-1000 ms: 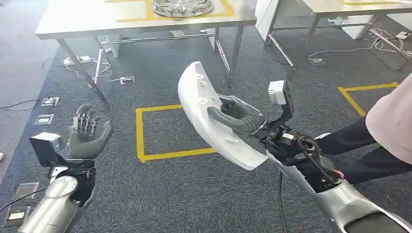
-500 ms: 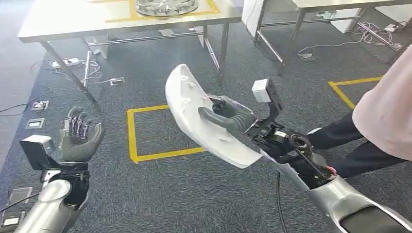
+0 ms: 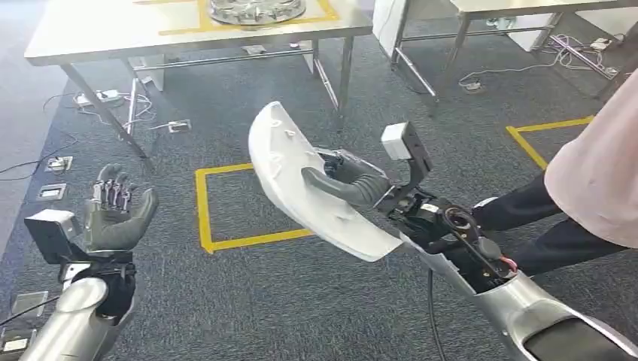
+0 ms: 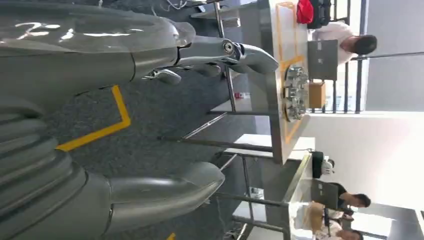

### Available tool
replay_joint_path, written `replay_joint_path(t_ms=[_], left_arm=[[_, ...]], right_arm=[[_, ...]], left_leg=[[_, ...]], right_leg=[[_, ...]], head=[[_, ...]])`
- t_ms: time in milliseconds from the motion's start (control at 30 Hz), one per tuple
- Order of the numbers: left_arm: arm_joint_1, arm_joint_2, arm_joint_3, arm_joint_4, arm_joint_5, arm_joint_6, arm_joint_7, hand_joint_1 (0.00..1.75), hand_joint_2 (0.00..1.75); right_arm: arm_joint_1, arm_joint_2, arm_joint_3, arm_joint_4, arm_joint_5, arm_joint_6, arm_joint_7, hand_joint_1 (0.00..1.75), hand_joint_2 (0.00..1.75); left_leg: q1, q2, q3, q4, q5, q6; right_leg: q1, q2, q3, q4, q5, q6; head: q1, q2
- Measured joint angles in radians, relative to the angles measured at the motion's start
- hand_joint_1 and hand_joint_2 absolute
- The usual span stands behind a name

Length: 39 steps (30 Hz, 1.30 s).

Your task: Take the parts from the cabinet and place them on the table.

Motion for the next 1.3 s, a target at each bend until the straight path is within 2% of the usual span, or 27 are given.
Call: replay_joint_path(t_ms=[633,667,700,733,767,800,833,900,933,967,1000,1067,1100,1133,1167,1200,1267,1300], left_arm=[[-0.003,0.0,0.0,0.0,0.01,-0.004,0.01,0.0,1.75],[-0.004,0.0,0.0,0.0,0.01,-0.004,0.01,0.0,1.75],[-0.004,0.002,0.0,-0.002,0.011,-0.004,0.01,0.0,1.75],[-0.005,0.002,0.0,-0.005,0.011,-0.004,0.01,0.0,1.75],[-0.004,0.0,0.0,-0.01,0.011,-0.004,0.01,0.0,1.75],[-0.005,0.0,0.0,-0.01,0.011,-0.006,0.009,0.0,1.75],[-0.009,0.0,0.0,-0.01,0.011,-0.008,0.01,0.0,1.75],[-0.006,0.0,0.0,-0.01,0.01,-0.01,0.01,0.0,1.75],[-0.004,0.0,0.0,-0.01,0.01,-0.01,0.01,0.0,1.75],[-0.002,0.0,0.0,-0.01,0.01,-0.01,0.01,0.0,1.75],[-0.001,0.0,0.0,-0.01,0.01,-0.01,0.01,0.0,1.75],[-0.001,0.0,0.0,-0.01,0.01,-0.011,0.01,0.0,1.75],[-0.001,0.0,0.0,-0.01,0.01,-0.011,0.01,0.0,1.75],[-0.003,0.001,0.0,-0.011,0.01,-0.011,0.01,0.0,1.75],[-0.001,0.002,0.0,-0.011,0.01,-0.011,0.01,0.0,1.75],[0.0,0.002,0.0,-0.012,0.009,-0.012,0.01,0.0,1.75],[0.001,0.002,0.0,-0.012,0.009,-0.012,0.01,0.0,1.75],[0.0,0.002,0.0,-0.015,0.009,-0.012,0.01,0.0,1.75]], right_arm=[[-0.012,0.0,0.019,0.0,-0.019,-0.006,0.003,1.75,1.75],[-0.013,0.0,0.019,0.0,-0.019,-0.006,0.003,1.75,1.75],[-0.013,0.0,0.02,-0.003,-0.019,-0.006,0.003,1.75,1.75],[-0.014,0.0,0.019,-0.008,-0.019,-0.006,0.004,1.75,1.75],[-0.016,0.0,0.019,-0.013,-0.019,-0.006,0.004,1.75,1.75],[-0.019,0.0,0.019,-0.014,-0.02,-0.006,0.003,1.75,1.75],[-0.023,0.0,0.02,-0.014,-0.02,-0.006,0.003,1.75,1.75],[-0.018,0.0,0.021,-0.014,-0.02,-0.006,0.002,1.75,1.75],[-0.015,0.0,0.022,-0.014,-0.02,-0.006,0.001,1.75,1.75],[-0.014,0.0,0.024,-0.014,-0.019,-0.006,0.001,1.75,1.75],[-0.014,0.0,0.024,-0.014,-0.02,-0.006,0.001,1.75,1.75],[-0.016,0.0,0.024,-0.014,-0.02,-0.006,0.0,1.75,1.75],[-0.014,0.0,0.024,-0.013,-0.021,-0.006,0.0,1.75,1.75],[-0.015,0.0,0.026,-0.012,-0.023,-0.006,0.0,1.75,1.75],[-0.014,0.0,0.027,-0.014,-0.024,-0.005,-0.001,1.75,1.75],[-0.011,0.0,0.027,-0.013,-0.026,-0.006,0.0,1.75,1.75],[-0.014,0.0,0.028,-0.013,-0.029,-0.005,-0.002,1.75,1.75],[-0.015,0.0,0.028,-0.017,-0.029,-0.005,-0.002,1.75,1.75]], left_leg=[[0.0,0.0,0.0,0.0,0.0,0.0],[-0.002,0.0,-0.002,0.004,-0.005,0.004],[-0.006,-0.001,0.0,0.0,-0.006,0.017],[-0.006,0.002,0.008,-0.013,-0.005,0.022],[0.011,0.003,0.028,-0.042,0.007,0.024],[0.01,0.007,0.046,-0.058,0.006,0.025],[0.012,0.011,0.053,-0.059,0.007,0.029],[0.013,0.013,0.06,-0.058,-0.001,0.027],[0.015,0.013,0.062,-0.056,-0.005,0.023],[0.018,0.013,0.066,-0.052,-0.011,0.017],[0.023,0.011,0.07,-0.047,-0.019,0.011],[0.036,0.007,0.079,-0.026,-0.042,-0.004],[0.038,0.006,0.078,-0.012,-0.057,-0.016],[0.032,0.003,0.069,-0.002,-0.063,-0.026],[0.032,0.001,0.064,0.001,-0.063,-0.03],[0.033,0.001,0.065,-0.001,-0.062,-0.032],[0.037,0.0,0.071,-0.006,-0.07,-0.041],[0.038,0.023,0.07,0.01,-0.076,-0.043]], right_leg=[[0.0,0.0,0.0,0.0,0.0,0.0],[-0.006,0.0,0.003,-0.007,0.001,0.002],[-0.008,0.0,0.005,-0.013,0.002,0.011],[-0.005,0.001,0.011,-0.026,0.003,0.014],[0.0,-0.001,0.01,-0.027,0.001,0.016],[0.001,-0.007,0.003,0.002,-0.014,0.019],[-0.002,-0.01,-0.027,0.071,-0.048,0.021],[-0.008,-0.012,-0.122,0.248,-0.11,0.027],[-0.013,-0.013,-0.159,0.303,-0.118,0.032],[-0.018,-0.015,-0.17,0.304,-0.1,0.037],[-0.024,-0.017,-0.156,0.256,-0.06,0.044],[-0.038,-0.018,-0.077,0.073,0.049,0.059],[-0.042,-0.011,-0.048,0.011,0.053,0.073],[-0.032,0.002,-0.029,0.008,0.032,0.068],[-0.035,0.001,-0.038,0.015,0.029,0.046],[-0.031,0.0,-0.042,0.019,0.025,0.038],[-0.03,0.001,-0.034,0.022,0.017,0.022],[-0.031,-0.001,-0.025,0.019,0.01,0.011]], head=[[-0.003,0.0],[-0.003,0.0],[-0.007,0.0],[-0.01,0.0],[-0.011,0.0],[-0.006,0.0],[-0.002,0.0],[0.005,0.0],[0.005,0.0],[0.006,0.0],[0.007,0.0],[0.014,0.0],[0.021,0.0],[0.032,0.0],[0.029,0.0],[0.019,0.0],[0.017,0.0],[0.012,0.0]])
